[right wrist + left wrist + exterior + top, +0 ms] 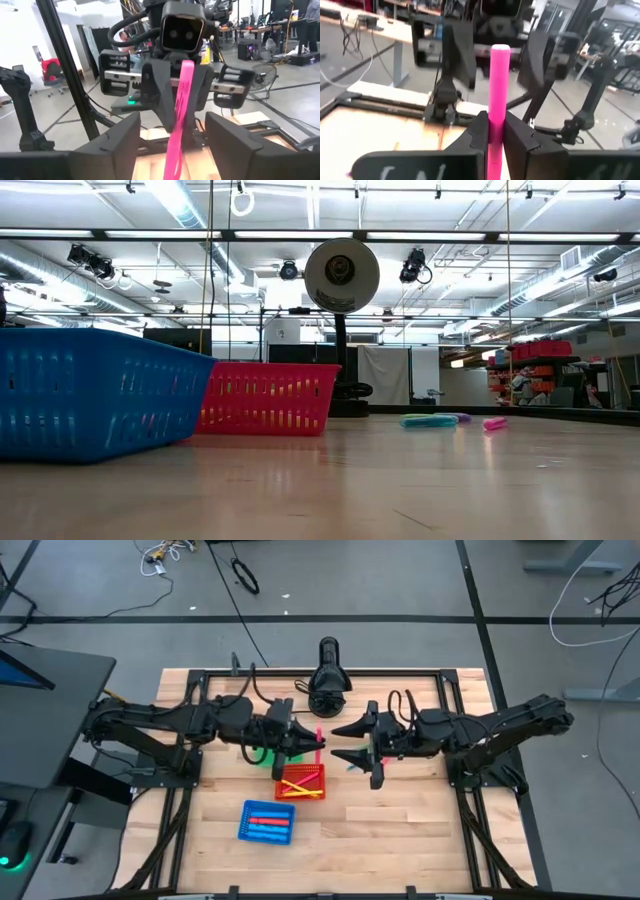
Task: Pick & Place Markers
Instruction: Put the pink marker pen into the red bin
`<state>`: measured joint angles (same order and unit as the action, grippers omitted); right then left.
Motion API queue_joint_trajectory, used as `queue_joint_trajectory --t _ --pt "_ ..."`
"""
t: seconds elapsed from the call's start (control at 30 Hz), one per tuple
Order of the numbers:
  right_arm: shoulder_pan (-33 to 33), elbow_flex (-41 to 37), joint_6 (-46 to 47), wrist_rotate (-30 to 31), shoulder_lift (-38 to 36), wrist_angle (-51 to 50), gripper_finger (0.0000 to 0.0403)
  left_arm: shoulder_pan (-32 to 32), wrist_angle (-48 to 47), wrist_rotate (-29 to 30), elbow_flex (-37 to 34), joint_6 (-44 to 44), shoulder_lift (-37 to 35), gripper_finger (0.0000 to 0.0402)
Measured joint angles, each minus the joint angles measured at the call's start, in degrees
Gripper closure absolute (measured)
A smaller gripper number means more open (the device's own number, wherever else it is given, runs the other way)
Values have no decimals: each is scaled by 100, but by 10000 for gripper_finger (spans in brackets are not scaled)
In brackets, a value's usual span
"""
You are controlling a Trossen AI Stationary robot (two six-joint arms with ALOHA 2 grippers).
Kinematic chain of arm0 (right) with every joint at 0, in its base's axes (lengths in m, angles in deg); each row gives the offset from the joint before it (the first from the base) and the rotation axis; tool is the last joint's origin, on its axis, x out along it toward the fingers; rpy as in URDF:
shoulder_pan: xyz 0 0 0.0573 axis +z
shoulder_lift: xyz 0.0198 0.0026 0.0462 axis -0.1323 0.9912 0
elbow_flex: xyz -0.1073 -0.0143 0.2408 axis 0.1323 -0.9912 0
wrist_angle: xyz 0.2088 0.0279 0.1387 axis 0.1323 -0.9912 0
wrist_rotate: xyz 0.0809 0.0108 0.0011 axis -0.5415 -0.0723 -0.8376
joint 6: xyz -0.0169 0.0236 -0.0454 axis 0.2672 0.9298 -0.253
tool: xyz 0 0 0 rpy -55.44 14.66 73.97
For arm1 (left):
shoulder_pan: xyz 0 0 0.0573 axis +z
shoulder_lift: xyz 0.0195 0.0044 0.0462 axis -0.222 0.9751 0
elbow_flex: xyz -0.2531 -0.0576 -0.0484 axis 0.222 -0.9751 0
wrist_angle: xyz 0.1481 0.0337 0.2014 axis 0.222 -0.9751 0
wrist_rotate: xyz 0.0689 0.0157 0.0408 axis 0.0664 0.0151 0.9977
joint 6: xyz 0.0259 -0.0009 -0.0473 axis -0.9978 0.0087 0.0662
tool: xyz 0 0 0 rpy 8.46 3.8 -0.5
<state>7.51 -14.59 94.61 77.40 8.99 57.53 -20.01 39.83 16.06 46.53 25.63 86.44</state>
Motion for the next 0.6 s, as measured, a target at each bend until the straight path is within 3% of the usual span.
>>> queue_joint_trajectory --t 0.3,0.6 --pt "0 0 -171 2 -275 -134 165 0 -830 -139 0 181 -20 365" --pt "0 0 -217 4 -365 -73 170 29 -2407 -157 0 367 -24 365"
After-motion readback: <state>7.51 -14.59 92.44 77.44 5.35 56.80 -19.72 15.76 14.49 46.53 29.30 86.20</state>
